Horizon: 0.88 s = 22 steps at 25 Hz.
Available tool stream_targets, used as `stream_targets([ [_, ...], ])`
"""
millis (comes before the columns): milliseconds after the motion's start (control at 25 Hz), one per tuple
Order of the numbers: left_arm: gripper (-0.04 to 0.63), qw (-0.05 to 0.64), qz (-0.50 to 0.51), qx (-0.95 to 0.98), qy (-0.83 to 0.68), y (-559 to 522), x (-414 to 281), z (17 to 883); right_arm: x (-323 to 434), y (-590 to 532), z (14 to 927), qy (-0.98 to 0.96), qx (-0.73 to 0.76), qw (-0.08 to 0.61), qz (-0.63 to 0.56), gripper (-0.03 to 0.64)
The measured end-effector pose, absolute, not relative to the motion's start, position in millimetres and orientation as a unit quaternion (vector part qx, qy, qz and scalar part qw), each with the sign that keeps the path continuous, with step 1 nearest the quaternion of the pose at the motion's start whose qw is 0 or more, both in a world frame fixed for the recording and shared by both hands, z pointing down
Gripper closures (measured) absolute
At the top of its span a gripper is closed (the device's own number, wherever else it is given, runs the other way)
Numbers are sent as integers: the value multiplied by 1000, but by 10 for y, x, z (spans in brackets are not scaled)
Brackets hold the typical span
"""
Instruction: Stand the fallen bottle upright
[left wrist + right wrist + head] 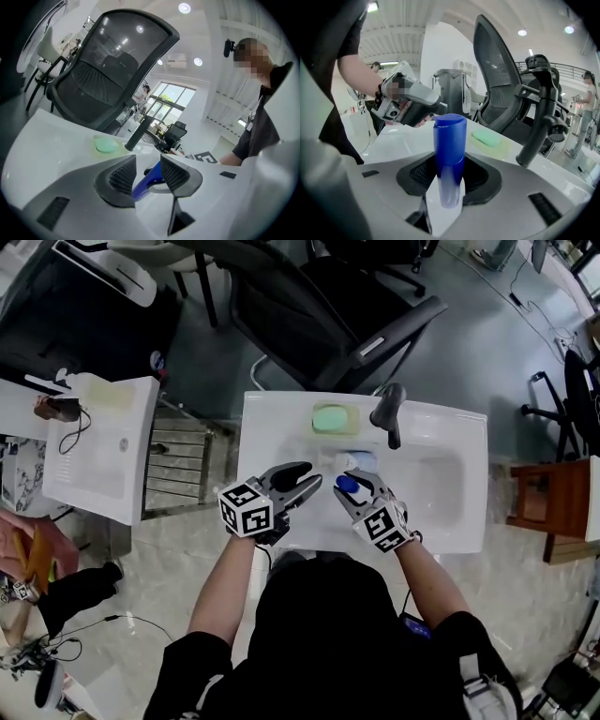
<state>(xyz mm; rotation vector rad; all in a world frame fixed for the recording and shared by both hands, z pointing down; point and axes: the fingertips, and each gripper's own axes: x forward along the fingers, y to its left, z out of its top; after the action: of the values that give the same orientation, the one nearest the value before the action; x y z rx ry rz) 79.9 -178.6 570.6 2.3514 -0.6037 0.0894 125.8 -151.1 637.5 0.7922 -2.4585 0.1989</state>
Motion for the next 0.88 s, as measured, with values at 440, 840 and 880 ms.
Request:
stream_targets([
  [440, 422, 243, 43, 907, -341, -2062, 314, 5323, 1190, -1847, 5650, -903, 363, 219, 72, 451],
  [840, 422, 197, 37, 912, -359, -2186, -330, 4984, 932, -2281, 5144, -886, 430, 155, 79, 451],
  [880, 422, 193, 37, 911, -362, -2187, -393, 4977, 894, -2313, 5134, -886, 431, 153, 78, 451],
])
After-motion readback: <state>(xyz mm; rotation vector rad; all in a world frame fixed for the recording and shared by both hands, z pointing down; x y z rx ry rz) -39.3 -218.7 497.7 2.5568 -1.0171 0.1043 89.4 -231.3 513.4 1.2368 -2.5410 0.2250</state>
